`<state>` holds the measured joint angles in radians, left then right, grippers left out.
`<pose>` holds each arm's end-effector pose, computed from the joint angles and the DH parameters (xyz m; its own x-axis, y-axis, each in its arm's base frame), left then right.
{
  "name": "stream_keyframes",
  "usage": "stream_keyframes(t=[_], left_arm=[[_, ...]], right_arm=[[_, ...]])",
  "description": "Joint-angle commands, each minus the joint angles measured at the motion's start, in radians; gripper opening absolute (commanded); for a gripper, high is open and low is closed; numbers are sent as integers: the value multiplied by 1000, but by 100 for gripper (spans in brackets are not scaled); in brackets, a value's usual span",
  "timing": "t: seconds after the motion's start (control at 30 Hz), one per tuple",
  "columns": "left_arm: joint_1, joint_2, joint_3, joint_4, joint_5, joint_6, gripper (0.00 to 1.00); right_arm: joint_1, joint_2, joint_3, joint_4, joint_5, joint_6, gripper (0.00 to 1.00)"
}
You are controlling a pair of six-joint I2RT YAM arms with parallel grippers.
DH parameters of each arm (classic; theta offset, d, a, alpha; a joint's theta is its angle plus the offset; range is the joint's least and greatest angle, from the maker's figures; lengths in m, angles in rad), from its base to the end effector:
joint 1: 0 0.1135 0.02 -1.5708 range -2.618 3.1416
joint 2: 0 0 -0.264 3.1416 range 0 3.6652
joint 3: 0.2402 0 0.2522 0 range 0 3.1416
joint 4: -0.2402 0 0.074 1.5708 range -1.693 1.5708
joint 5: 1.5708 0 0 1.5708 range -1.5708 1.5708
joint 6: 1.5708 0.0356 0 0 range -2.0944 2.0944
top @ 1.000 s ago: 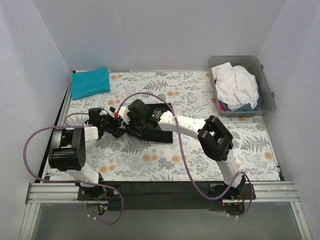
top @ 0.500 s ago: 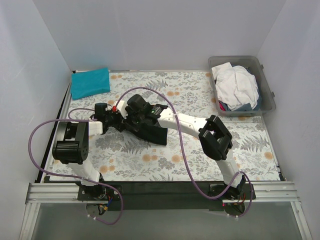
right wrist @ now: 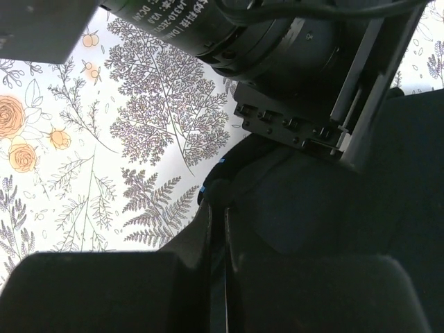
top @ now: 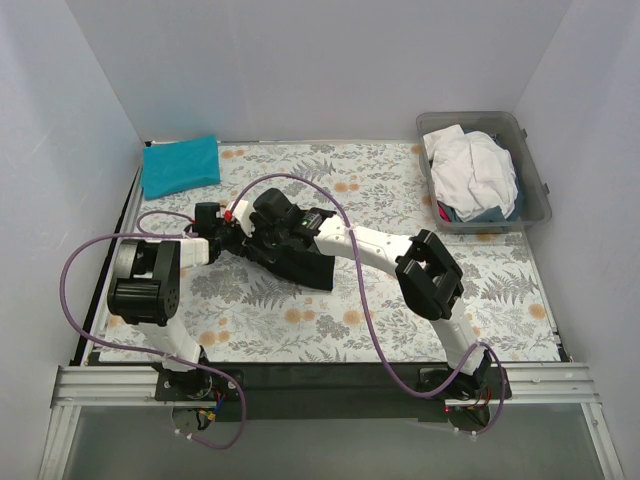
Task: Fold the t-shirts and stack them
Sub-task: Neatly place the folded tshirt to the corner
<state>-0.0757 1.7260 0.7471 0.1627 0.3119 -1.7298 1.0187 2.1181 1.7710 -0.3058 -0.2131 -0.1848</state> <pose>0.3194 -0.0352 0.1259 -0.1630 -0.9301 0.3292 -0.7619 -0.0933 -0.6410 0.2530 0.4250 0.2459 -0.1441 -0.5763 -0.8044 -0.9631 0.2683 -0.0197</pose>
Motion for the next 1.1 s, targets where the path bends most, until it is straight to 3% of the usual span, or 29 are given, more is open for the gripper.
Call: stream_keyframes(t=[0.0, 0.03, 0.1, 0.17, 0.2, 0.23, 0.33, 0.53, 0.8, 1.07], left_arm=[[-7, 20, 28, -54, -65, 53, 34], [-7, 26, 35, -58, -76, 65, 23], [-7, 29, 67, -78, -86, 122, 10], [-7, 21, 124, -104, -103, 169, 0], [-7, 20, 150, -135, -111, 241, 0], [-9, 32, 178, -155, -125, 278, 0], [-10, 82, 313, -253, -151, 411, 0], [-12, 135, 494, -269, -252, 571, 0], [-9, 303, 782, -270, -298, 920, 0], [20, 469, 1081, -284, -346, 1004, 0]], right_arm=[[1, -6, 53, 34, -32, 18, 1], [1, -7, 53, 34, -35, 21, 1], [1, -26, 48, 28, -42, 31, 1], [-3, -56, 24, 22, -29, 38, 33], [-18, -94, -11, 23, -25, 39, 44], [-28, -115, -27, 25, -22, 44, 63], [-78, -185, -99, 25, -23, 45, 73], [-173, -314, -229, -6, -65, 24, 77], [-233, -438, -367, -38, -97, 7, 78], [-247, -452, -374, -46, -126, 4, 78]])
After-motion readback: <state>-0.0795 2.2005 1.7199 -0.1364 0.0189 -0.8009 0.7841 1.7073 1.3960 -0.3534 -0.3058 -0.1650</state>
